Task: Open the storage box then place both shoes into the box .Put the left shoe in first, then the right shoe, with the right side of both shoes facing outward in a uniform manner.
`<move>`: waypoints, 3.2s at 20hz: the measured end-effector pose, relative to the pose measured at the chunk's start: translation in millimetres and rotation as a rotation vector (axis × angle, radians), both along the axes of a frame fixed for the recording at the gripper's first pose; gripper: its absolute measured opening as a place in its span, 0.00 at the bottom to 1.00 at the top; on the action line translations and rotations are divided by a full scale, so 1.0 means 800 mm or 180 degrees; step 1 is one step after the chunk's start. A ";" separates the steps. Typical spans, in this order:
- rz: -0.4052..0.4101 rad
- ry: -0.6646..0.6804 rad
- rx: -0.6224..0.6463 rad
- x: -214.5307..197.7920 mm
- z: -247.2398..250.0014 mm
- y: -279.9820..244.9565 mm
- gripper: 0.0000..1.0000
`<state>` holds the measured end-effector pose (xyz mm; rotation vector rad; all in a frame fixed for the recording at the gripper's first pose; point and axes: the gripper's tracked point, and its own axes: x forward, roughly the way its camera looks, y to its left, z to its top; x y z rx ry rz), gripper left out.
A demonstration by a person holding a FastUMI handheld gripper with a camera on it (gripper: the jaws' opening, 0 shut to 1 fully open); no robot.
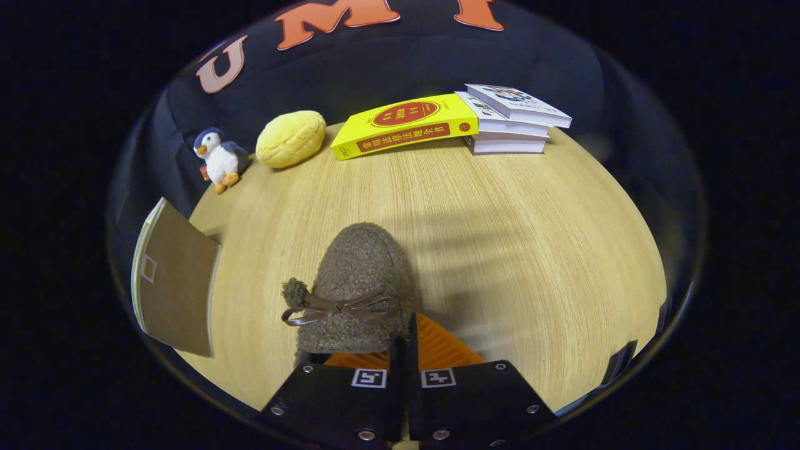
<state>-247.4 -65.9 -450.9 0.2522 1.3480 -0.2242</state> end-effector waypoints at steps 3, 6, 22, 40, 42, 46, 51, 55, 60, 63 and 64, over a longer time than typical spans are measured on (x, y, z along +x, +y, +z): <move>0.0073 -0.0071 0.0020 0.027 0.029 0.024 0.05; 0.0170 -0.0170 0.0095 0.058 0.062 0.060 0.06; 0.0836 -0.0304 0.0588 0.164 0.171 0.318 0.05; 0.0942 0.0113 0.0591 0.151 0.092 0.456 0.15; 0.0966 0.0149 0.0668 0.147 0.095 0.461 0.23; 0.0972 0.0133 0.0832 0.142 0.115 0.456 0.36; 0.1036 -0.0143 0.1066 0.152 0.144 0.432 0.49; 0.1025 -0.0484 0.1123 0.164 0.170 0.386 0.65; 0.0850 -0.0723 0.0937 0.172 0.185 0.296 0.90; 0.0814 -0.1049 0.0715 0.187 0.207 0.234 0.97; 0.0799 -0.1185 0.0608 0.195 0.216 0.212 0.97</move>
